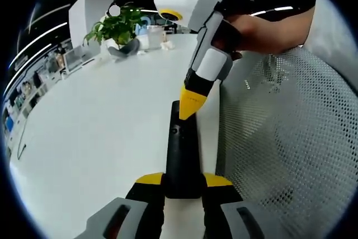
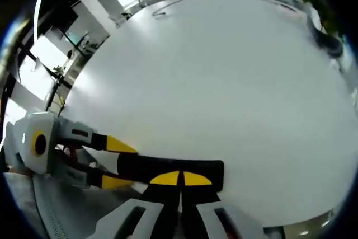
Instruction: Press the specified remote control buttons in sequence, fully releasing each button before pressing the next.
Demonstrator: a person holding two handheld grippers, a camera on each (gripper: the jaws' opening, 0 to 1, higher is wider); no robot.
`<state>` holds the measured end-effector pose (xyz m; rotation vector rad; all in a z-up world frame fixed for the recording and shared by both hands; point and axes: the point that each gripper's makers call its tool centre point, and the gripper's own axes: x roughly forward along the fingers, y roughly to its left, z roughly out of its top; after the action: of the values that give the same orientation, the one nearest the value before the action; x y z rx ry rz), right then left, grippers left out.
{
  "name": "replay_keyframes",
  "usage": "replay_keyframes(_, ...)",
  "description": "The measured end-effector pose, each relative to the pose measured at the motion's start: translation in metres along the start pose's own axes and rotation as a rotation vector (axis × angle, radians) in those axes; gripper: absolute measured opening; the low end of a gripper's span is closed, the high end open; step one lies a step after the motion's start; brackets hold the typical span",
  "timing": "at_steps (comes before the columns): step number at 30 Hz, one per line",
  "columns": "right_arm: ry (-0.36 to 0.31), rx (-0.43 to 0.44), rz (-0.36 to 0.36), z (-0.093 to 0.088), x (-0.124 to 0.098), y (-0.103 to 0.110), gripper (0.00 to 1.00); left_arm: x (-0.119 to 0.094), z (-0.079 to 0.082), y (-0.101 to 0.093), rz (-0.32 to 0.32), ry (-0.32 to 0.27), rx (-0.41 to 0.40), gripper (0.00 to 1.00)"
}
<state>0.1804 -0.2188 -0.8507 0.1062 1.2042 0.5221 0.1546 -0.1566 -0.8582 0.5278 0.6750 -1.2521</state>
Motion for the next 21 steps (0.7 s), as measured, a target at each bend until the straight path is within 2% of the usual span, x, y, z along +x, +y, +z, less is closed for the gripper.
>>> replay_keyframes(3,-0.004,0.082,0.063,0.001,0.001,0.006,0.00,0.001,0.000,-0.001,-0.004,0.002,0.004,0.24)
replay_keyframes(5,-0.010,0.101,0.091,0.003,0.000,0.010,0.00,0.001,0.000,-0.003,-0.011,0.002,0.010,0.24)
replay_keyframes(11,-0.073,0.093,0.122,0.011,-0.002,0.015,0.00,0.002,0.002,-0.009,-0.026,0.002,0.025,0.24)
replay_keyframes(15,-0.042,0.092,0.149,0.007,0.003,0.021,0.00,0.003,0.003,-0.009,-0.025,0.001,0.022,0.24)
replay_keyframes(17,-0.008,0.077,0.142,0.002,0.005,0.022,0.00,0.003,0.003,-0.009,-0.025,0.000,0.021,0.24)
replay_keyframes(21,-0.004,0.048,0.120,0.001,0.007,0.021,0.00,0.003,0.003,-0.009,-0.026,-0.003,0.023,0.24)
